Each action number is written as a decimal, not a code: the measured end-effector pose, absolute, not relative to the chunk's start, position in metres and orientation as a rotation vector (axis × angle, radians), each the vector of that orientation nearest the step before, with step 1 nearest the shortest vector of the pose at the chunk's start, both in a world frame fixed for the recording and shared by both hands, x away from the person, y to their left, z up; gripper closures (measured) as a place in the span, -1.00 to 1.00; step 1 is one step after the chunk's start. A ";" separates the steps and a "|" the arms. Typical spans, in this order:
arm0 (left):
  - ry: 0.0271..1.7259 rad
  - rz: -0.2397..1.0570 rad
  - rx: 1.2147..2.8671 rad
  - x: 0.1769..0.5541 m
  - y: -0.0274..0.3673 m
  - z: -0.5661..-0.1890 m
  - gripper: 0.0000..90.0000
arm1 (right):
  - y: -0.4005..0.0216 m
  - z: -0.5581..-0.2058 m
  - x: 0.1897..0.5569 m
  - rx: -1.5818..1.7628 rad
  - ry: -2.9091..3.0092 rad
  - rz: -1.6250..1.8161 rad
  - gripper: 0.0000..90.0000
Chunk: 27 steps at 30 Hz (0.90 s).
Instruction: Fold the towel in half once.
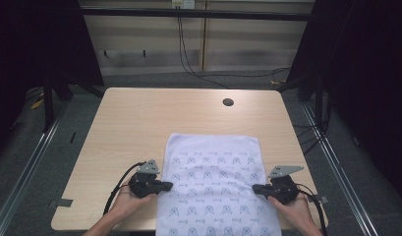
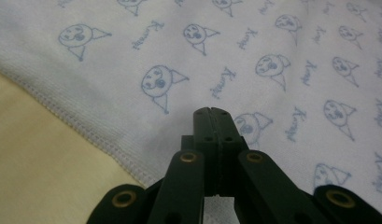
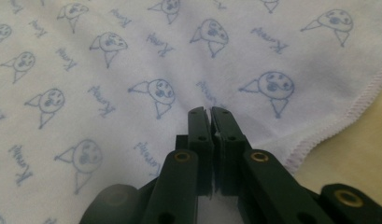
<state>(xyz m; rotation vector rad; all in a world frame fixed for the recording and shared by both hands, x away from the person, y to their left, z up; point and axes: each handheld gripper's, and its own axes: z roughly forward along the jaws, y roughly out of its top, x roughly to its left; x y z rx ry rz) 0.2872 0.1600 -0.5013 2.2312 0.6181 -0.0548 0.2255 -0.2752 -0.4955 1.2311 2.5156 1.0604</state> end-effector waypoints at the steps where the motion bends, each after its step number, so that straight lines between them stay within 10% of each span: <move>1: 0.614 -0.058 2.242 0.284 0.162 -0.500 1.00 | -0.275 -0.495 0.226 1.231 2.516 1.060 0.94; 13: 0.571 -0.175 2.251 0.250 0.183 -0.496 0.80 | -0.266 -0.492 0.195 1.189 2.615 1.123 0.74; 27: 0.847 0.073 2.010 0.362 0.187 -0.477 0.67 | -0.289 -0.481 0.321 1.272 2.309 1.160 0.52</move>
